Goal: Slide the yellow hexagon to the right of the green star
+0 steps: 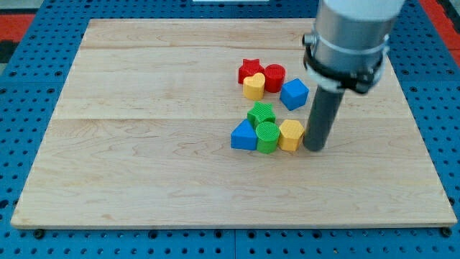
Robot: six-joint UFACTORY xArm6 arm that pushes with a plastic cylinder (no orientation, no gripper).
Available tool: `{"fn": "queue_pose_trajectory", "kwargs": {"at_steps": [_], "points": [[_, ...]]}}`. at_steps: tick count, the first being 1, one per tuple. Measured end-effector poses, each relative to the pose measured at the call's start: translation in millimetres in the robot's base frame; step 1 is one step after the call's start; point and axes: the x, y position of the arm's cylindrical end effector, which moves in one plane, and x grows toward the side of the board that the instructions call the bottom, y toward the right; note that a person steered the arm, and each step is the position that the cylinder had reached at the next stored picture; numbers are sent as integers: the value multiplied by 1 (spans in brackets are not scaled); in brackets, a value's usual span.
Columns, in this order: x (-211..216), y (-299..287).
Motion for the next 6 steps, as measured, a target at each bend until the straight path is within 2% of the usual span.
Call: {"fn": "queue_pose_trajectory", "kwargs": {"at_steps": [1,2,4,5,6], "points": [[24,0],[6,-13],[-63,-21],[-77,-22],[-74,-29]]}}
